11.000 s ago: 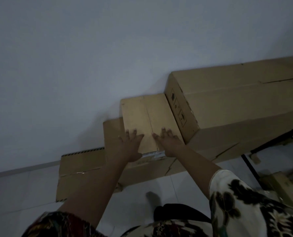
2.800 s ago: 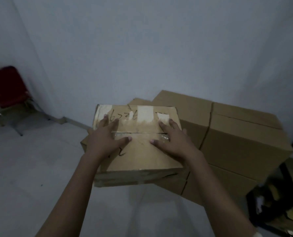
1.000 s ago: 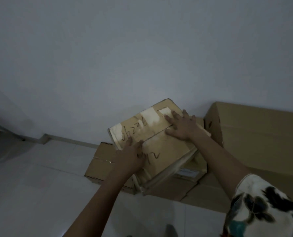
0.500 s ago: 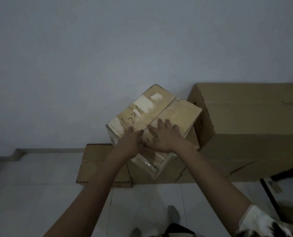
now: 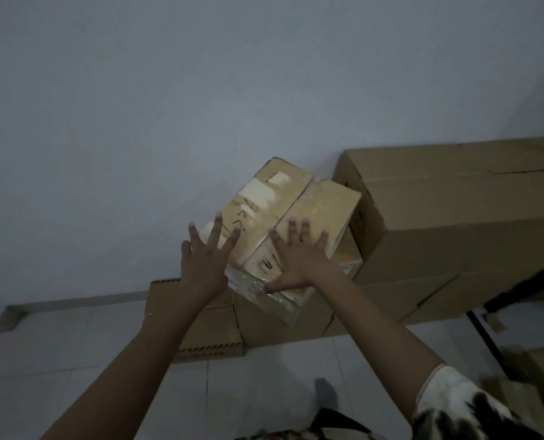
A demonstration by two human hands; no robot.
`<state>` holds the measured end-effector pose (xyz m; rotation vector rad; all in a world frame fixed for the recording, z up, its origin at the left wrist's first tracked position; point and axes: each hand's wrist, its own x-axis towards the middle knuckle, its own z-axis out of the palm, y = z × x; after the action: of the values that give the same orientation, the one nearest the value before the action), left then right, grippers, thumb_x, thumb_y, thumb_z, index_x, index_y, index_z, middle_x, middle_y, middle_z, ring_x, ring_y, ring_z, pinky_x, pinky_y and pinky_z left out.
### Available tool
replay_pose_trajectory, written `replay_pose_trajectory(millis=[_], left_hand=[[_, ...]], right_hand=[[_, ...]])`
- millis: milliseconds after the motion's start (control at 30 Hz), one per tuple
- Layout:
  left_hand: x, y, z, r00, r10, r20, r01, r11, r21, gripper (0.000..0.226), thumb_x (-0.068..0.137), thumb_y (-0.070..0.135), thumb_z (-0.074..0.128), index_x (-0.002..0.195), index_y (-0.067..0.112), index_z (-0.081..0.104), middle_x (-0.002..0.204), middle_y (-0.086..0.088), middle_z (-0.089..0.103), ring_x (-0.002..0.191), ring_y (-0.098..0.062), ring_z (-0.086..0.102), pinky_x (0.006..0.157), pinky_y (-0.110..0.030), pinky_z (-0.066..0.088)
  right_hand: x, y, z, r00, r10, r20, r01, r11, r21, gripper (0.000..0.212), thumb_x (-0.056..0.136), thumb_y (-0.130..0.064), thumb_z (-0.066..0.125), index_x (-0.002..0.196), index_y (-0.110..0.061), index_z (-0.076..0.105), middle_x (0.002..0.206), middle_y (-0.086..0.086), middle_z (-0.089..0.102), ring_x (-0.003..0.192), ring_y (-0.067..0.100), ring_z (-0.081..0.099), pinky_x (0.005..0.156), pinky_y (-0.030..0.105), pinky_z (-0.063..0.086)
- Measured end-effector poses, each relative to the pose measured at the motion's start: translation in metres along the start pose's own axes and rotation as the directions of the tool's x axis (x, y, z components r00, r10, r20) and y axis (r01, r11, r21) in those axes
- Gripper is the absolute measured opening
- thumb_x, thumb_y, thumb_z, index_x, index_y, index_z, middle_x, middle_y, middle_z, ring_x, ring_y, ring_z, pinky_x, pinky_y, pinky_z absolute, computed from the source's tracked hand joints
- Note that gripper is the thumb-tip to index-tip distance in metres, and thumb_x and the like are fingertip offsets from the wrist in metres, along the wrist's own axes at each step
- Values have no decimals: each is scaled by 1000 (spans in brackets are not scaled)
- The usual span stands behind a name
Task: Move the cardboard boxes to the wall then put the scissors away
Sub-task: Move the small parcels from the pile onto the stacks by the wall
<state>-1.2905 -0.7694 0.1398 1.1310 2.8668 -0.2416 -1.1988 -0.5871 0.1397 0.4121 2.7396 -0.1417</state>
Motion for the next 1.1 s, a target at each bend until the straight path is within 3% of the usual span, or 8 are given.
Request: replay_pose_trajectory(millis=[100, 200, 467, 633, 833, 1100], left_hand=[[6, -9, 12, 995, 101, -16, -101, 995, 5, 102, 89, 45, 59, 139, 34, -28, 154, -5, -31, 141, -51, -19, 114, -56, 6], [6, -9, 19, 994, 111, -1, -110, 992, -62, 101, 89, 44, 61, 140, 35, -26, 162, -3, -12, 143, -49, -15, 114, -60, 1], [11, 13, 12, 983, 172, -57, -176, 982, -66, 96, 91, 41, 58, 139, 42, -25, 162, 2, -8, 144, -44, -18, 112, -59, -12], [29, 42, 0, 965, 259, -43, -260, 965, -39, 84, 92, 40, 54, 149, 45, -8, 163, 2, -2, 146, -42, -13, 113, -58, -11], [59, 80, -11, 959, 282, 18, -280, 958, -65, 85, 91, 49, 54, 149, 47, -8, 162, 4, -9, 144, -41, -19, 114, -58, -6], [87, 87, -14, 958, 288, 13, -286, 956, -69, 90, 88, 54, 58, 149, 47, -7, 163, 4, -7, 145, -40, -16, 115, -58, 1]], right_hand=[[0, 1, -1, 1000, -18, 7, 18, 1000, -18, 130, 65, -80, 62, 152, -29, -21, 154, 18, -33, 139, 47, -31, 103, 74, -12], [2, 10, -6, 998, -61, 33, 63, 997, -37, 127, 66, -76, 66, 153, -34, -16, 156, 16, -30, 141, 46, -28, 106, 75, -10], [6, 53, -36, 982, -108, 153, 113, 993, -22, 120, 71, -58, 76, 154, -36, -6, 161, 4, -23, 147, 33, -21, 111, 70, -1], [8, 85, -51, 974, -39, 221, 59, 995, -83, 121, 72, -39, 82, 153, -41, -8, 161, -1, -22, 148, 31, -17, 113, 68, 12], [14, 124, -58, 979, -15, 201, 28, 997, -65, 121, 74, -3, 78, 153, -43, -5, 162, 0, -17, 149, 33, -11, 112, 54, 30], [27, 150, -65, 986, -73, 149, 73, 997, 4, 106, 80, 6, 69, 155, -36, 7, 164, 1, -6, 150, 30, -3, 114, 40, 26]])
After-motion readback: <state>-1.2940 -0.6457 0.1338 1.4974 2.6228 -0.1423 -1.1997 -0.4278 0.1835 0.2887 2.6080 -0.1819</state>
